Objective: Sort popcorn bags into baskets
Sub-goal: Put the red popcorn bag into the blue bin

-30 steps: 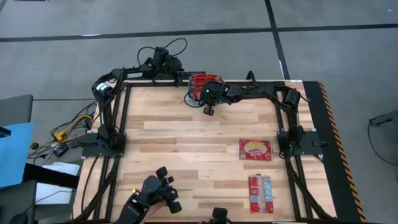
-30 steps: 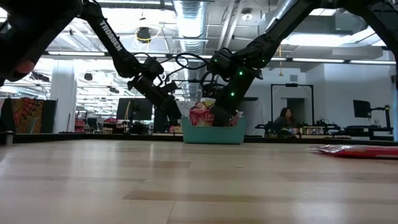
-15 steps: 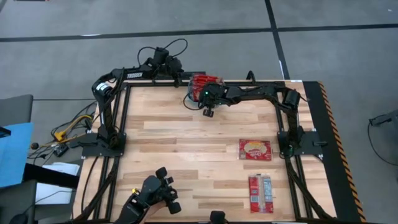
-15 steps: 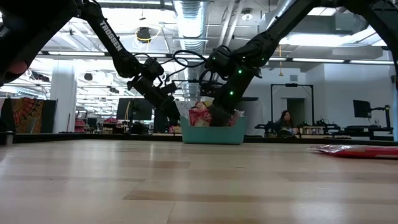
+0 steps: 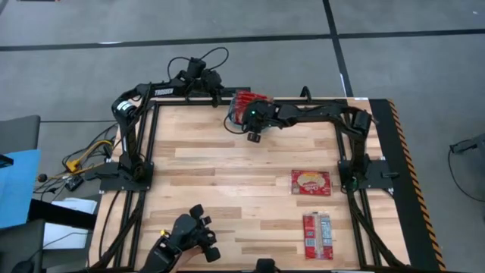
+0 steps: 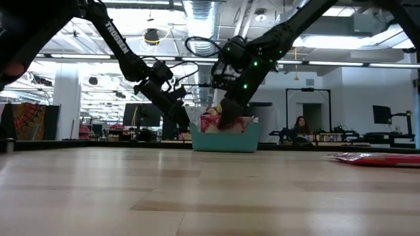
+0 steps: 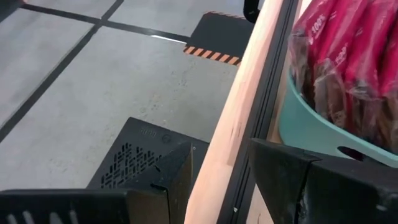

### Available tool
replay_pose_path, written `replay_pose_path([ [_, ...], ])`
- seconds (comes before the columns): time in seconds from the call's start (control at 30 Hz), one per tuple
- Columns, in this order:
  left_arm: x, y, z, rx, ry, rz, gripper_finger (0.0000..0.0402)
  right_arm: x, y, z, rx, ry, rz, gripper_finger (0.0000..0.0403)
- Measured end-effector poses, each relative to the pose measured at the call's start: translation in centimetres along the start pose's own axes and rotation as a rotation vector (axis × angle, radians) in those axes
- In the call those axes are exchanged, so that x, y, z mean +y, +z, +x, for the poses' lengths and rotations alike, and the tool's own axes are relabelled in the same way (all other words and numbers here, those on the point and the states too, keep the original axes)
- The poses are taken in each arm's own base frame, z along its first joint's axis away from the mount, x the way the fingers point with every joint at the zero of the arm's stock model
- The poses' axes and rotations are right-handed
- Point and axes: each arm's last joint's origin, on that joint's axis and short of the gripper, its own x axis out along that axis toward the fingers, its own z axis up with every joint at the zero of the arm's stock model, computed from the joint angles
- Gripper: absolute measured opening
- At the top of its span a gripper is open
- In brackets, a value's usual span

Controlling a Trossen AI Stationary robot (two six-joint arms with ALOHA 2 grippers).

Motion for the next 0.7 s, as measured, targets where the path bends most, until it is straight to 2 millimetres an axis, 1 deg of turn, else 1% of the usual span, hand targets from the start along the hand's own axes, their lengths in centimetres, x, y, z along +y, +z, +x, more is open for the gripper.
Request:
replay_pose_path([
  [0.07, 0.0, 0.3, -0.3, -0.003, 0.002, 0.004, 0.0148, -0.1, 0.1, -0.5, 0.0, 0.001, -0.004, 0.0176],
  [0.17, -0.1, 1.1, -1.1, -0.016, 0.003, 0.017, 0.0148, 0.0, -0.1, -0.4, 0.024, 0.008, -0.009, 0.018],
  [0.27, -0.2, 2.1, -2.3, -0.019, 0.01, 0.044, 0.0148, 0.0, -0.2, -0.4, 0.033, 0.011, -0.005, 0.018],
  [0.4, -0.5, 3.3, -4.1, -0.023, 0.003, 0.057, 0.0148, 0.5, -0.3, -0.7, 0.062, 0.027, -0.008, 0.0174],
  [0.5, -1.1, 3.7, -5.1, -0.035, -0.029, 0.062, 0.0148, 0.9, 0.2, -1.8, 0.05, 0.034, -0.003, 0.017],
  [0.6, -1.7, 3.9, -5.8, -0.03, -0.046, 0.061, 0.0148, 0.9, 0.5, -3.5, 0.004, 0.027, 0.011, 0.0169],
  [0.7, -2.7, 4.1, -6.9, -0.049, -0.05, 0.068, 0.0148, 0.8, 0.1, -5.4, -0.033, 0.018, 0.033, 0.0171],
])
